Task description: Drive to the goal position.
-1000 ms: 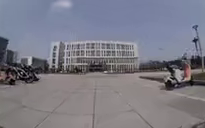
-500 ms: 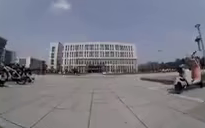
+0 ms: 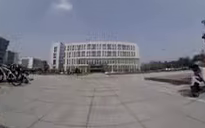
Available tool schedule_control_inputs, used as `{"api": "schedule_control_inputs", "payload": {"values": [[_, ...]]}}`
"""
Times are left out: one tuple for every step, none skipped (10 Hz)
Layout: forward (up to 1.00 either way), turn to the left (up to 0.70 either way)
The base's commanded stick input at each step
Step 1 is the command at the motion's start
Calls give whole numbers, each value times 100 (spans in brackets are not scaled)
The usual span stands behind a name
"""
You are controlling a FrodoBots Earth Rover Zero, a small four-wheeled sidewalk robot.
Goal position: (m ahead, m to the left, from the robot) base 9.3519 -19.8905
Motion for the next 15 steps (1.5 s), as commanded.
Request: {"api": "schedule_control_inputs", "payload": {"values": [[100, 0], [100, 0], [100, 0], [100, 0], [100, 0], [100, 0], [100, 0], [100, 0], [100, 0], [100, 0], [100, 0], [100, 0], [100, 0], [100, 0], [100, 0]]}}
